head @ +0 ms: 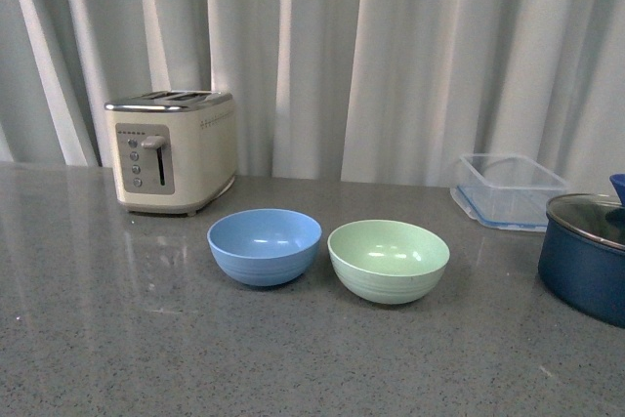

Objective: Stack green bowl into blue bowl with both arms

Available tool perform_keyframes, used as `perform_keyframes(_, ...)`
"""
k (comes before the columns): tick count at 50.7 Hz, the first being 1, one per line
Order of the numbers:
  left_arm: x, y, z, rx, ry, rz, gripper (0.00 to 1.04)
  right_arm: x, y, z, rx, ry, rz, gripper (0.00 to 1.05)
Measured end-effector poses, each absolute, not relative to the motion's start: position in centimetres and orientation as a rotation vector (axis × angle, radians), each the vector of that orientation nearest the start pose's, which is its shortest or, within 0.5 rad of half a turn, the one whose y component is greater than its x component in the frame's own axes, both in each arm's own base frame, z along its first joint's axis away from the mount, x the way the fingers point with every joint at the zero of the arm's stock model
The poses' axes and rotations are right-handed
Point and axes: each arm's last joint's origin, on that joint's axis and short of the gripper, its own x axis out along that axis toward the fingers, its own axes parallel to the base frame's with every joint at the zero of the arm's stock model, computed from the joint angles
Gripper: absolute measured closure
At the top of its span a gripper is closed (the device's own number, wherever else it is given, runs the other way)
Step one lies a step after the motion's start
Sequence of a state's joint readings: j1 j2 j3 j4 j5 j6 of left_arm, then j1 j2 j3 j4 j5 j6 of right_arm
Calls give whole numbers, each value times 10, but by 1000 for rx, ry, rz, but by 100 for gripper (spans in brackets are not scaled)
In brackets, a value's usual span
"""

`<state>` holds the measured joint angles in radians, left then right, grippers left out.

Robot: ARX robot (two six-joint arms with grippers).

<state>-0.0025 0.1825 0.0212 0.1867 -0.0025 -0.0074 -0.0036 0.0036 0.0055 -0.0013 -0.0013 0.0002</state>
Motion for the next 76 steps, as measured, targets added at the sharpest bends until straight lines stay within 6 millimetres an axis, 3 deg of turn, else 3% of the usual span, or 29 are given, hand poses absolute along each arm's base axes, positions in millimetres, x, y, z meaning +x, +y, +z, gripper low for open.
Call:
perform_keyframes(17, 97, 0, 170, -8, -17, 0, 100, 98, 0, 165, 0, -1, -2, 10)
perform_keyframes(26, 97, 0, 170, -7, -18, 0, 58, 98, 0, 165, -2, 3, -4, 10)
perform_keyframes(30, 97, 0, 170, -7, -18, 0, 40, 104, 0, 175, -98, 416, -66, 10)
perform_keyframes(33, 97, 0, 170, -7, -18, -1, 28, 128, 4, 198, -152, 606, -57, 10)
perform_keyframes(36, 97, 0, 170, -7, -18, -1, 19, 146, 8, 214, -165, 636, -34, 10)
perform_keyframes(40, 97, 0, 170, -7, -18, 0, 5, 190, 25, 249, -194, 642, 23, 10)
perform_keyframes(44, 97, 0, 170, -5, -18, 0, 7, 233, 48, 275, -206, 642, 79, 10)
perform_keyframes(48, 97, 0, 170, -5, -18, 0, 7, 269, 70, 289, -191, 647, 108, 10)
perform_keyframes(52, 97, 0, 170, -5, -18, 0, 7, 295, 85, 288, -160, 670, 129, 10)
perform_keyframes(58, 97, 0, 170, -5, -18, 0, 7, 318, 98, 276, -117, 720, 144, 10)
perform_keyframes(76, 97, 0, 170, -5, -18, 0, 7, 392, 108, 240, 3, 811, 100, 10)
